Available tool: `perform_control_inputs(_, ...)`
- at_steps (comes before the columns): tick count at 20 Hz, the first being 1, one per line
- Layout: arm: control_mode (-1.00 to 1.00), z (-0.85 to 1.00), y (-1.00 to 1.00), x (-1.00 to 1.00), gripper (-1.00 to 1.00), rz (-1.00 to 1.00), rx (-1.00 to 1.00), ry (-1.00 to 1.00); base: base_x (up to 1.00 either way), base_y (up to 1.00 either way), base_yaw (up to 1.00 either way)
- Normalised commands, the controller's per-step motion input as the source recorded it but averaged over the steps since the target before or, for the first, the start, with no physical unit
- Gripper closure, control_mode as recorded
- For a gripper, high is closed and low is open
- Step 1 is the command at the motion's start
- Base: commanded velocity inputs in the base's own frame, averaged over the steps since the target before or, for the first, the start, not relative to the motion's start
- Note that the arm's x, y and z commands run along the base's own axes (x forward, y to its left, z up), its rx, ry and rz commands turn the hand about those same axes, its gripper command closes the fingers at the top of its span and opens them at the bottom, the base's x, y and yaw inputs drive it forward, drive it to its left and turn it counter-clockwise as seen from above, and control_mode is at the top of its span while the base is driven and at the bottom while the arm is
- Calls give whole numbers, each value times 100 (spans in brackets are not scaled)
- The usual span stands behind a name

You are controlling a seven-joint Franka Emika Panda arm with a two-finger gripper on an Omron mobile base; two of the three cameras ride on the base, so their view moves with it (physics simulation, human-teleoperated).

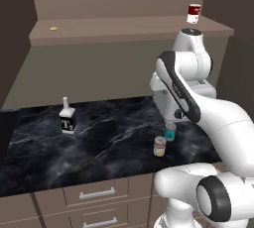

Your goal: Pick the cans from the counter and place them in their designated side in the cabinet.

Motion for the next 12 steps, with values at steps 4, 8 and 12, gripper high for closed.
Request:
perform_control_inputs(4,-100,0,3,-8,-100,0,0,0,0,0,0)
perform_control_inputs(8,-100,-1,7,-32,-100,0,0,0,0,0,0)
perform_control_inputs(12,-100,-3,2,-37,-100,0,0,0,0,0,0)
